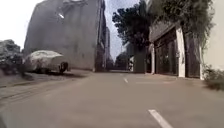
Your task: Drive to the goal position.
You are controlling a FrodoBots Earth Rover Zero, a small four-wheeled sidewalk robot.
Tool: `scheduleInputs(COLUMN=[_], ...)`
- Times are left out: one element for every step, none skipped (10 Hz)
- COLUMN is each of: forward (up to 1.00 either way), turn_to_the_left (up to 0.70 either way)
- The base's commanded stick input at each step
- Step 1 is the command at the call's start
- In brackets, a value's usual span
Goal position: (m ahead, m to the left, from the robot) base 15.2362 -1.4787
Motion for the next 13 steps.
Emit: scheduleInputs(forward=[1.0,1.0,1.0,1.0,1.0,1.0,1.0,1.0,1.0,1.0,1.0,1.0,1.0], turn_to_the_left=[0.06,0.06,0.06,0.06,0.06,0.06,0.06,0.06,0.06,0.06,0.06,0.06,0.06])
